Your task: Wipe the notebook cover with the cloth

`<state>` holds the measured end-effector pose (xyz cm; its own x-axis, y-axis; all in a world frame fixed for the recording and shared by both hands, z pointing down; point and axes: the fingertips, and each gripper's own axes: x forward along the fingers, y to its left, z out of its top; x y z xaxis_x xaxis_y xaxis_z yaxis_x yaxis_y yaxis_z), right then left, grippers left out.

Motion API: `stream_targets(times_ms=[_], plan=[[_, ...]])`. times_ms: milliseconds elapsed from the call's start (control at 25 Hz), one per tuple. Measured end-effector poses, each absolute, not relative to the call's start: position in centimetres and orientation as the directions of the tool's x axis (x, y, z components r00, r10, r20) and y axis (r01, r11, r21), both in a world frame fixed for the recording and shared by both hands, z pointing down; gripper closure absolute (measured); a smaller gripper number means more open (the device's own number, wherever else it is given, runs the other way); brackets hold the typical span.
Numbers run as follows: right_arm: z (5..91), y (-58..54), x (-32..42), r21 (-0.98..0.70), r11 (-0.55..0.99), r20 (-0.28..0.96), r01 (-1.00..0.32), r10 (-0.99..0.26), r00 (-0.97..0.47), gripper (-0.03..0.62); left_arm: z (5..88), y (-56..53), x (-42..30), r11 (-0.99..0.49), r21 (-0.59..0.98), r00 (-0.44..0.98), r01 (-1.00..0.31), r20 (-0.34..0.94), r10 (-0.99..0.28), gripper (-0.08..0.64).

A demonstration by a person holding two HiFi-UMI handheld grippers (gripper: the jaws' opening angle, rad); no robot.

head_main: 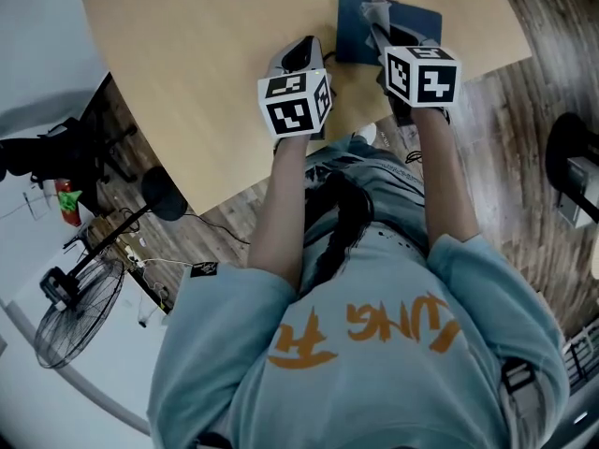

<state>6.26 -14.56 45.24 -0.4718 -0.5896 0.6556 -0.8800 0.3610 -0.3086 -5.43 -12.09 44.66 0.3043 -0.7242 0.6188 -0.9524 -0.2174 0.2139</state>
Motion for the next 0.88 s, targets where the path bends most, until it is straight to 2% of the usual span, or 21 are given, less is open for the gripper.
stream_targets(times_ms=[320,880], plan=[[46.1,-15.8,2.0,-0.329,0.414,0.668,-0.849,-0.533,-0.519,0.563,45.1,-13.0,-8.5,-0.166,0.211,0.265,-0.963,0.637,-0.724,0.543],[48.6,-16.7,-0.3,-0.34,0.422,0.708,-0.841,-0.473,-0.524,0.563,46.6,-13.8,-10.8,-0.13,0.211,0.24,-0.969,0.665,-0.707,0.543]])
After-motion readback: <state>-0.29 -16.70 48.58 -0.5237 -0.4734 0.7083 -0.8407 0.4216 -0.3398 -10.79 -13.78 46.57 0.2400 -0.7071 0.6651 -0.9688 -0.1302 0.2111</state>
